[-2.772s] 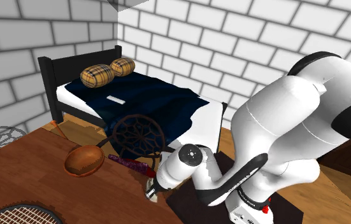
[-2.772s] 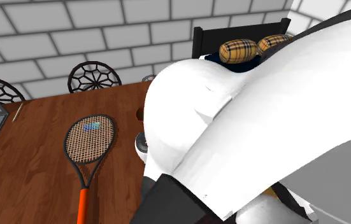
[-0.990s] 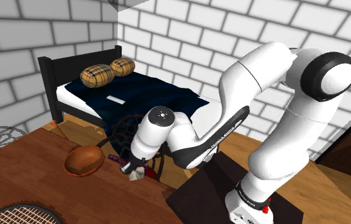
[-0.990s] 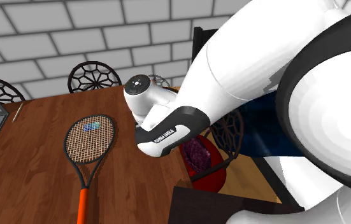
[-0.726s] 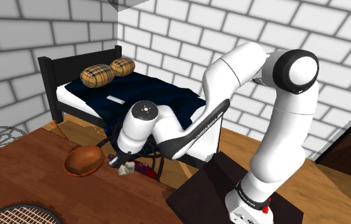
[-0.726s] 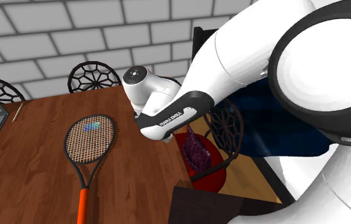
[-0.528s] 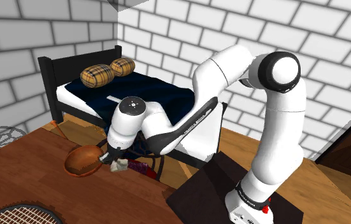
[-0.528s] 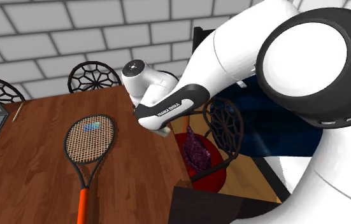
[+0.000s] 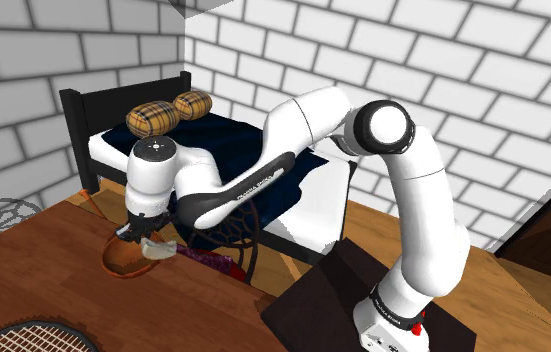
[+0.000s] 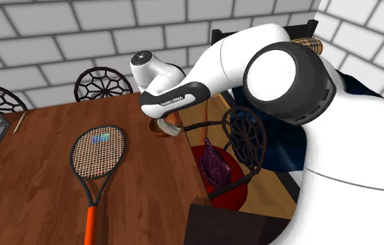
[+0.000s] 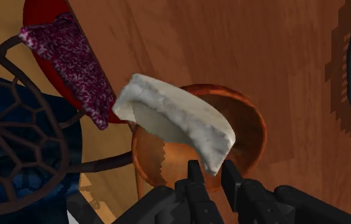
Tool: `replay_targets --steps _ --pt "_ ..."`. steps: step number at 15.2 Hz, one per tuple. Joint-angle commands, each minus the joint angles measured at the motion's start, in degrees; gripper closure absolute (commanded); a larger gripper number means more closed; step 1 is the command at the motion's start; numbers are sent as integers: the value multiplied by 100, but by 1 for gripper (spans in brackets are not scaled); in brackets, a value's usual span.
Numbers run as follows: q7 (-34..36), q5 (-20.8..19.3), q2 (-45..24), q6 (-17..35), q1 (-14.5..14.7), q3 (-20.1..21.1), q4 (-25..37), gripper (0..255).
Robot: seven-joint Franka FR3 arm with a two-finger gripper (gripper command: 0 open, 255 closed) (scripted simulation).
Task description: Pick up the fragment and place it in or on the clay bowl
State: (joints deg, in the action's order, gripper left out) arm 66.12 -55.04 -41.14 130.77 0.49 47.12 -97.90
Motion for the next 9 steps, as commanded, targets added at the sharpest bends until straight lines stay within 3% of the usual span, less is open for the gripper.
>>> replay_targets --steps 1,2,9 --pt "-204 -16 -388 -226 271 -123 653 255" --pt "-333 -15 -602 -350 420 -182 1034 255" --pt "-143 -264 -893 -81 544 -400 1035 255"
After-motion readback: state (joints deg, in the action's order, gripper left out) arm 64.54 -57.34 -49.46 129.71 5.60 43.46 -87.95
